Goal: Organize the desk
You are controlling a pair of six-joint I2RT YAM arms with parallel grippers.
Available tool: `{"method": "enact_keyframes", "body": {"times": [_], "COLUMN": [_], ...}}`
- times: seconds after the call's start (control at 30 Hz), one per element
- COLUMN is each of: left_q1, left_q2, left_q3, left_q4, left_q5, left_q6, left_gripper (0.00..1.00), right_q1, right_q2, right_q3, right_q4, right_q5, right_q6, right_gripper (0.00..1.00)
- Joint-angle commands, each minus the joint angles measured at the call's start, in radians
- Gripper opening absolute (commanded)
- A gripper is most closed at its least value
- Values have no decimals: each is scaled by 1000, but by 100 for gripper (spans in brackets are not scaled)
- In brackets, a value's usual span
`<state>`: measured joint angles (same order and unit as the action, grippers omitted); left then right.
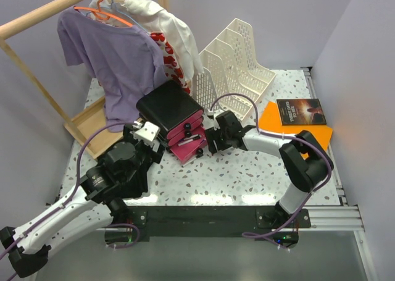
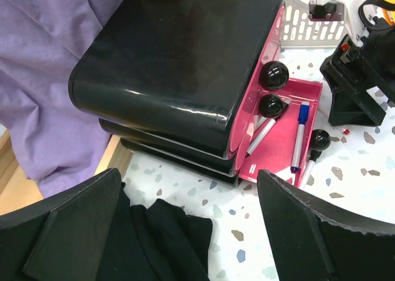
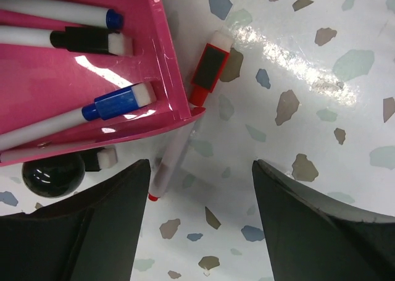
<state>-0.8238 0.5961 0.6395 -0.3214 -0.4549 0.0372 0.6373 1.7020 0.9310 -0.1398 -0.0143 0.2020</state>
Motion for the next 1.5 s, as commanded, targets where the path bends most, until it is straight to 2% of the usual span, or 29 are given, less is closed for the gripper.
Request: {"method": "enact_keyframes", "body": {"times": [0.0, 0.07, 0.1, 0.17, 0.2, 0.33, 0.4, 0.57, 1.1, 1.23, 1.3, 1.4, 1.47], "left_q1": [12, 15, 17, 17, 18, 20, 20, 22, 25, 25, 26, 25, 26], "left_q2": [-2, -4, -4, -5, -5, -5, -5, -2, -12, -15, -15, -15, -18], "left_q3": [-8, -6, -8, -8, -9, -9, -11, -11, -9, -11, -11, -9, -9], "left_q4": [53, 53, 53, 53, 53, 53, 51, 53, 51, 53, 51, 50, 48], "left_q5": [-15, -13, -13, -11, -10, -7, -4, 4, 13, 13, 15, 13, 9], "left_q6": [-11, -11, -11, -11, -11, -11, -11, -11, -13, -14, -14, -14, -16], "left_gripper": [97, 97, 97, 97, 97, 97, 97, 97, 98, 98, 98, 98, 98], "right_q1": [15, 13, 13, 15, 13, 13, 10, 10, 10, 10, 10, 10, 10], "right_q2": [19, 28, 30, 30, 31, 31, 31, 7, -269, -291, -285, -262, -245], "right_q3": [25, 28, 28, 25, 23, 23, 29, 42, -11, 25, 69, 153, 210], "right_q4": [20, 3, 0, -4, -6, -35, -50, -98, -198, -263, -349, -454, -478], "right_q5": [100, 135, 146, 152, 152, 151, 134, 129, 140, 57, -46, -160, -199], "right_q6": [10, -3, -10, -27, -33, -59, -68, -107, -298, -562, -726, -855, -883], "right_gripper": [65, 58, 50, 43, 35, 21, 19, 1, 0, 0, 0, 0, 0]}}
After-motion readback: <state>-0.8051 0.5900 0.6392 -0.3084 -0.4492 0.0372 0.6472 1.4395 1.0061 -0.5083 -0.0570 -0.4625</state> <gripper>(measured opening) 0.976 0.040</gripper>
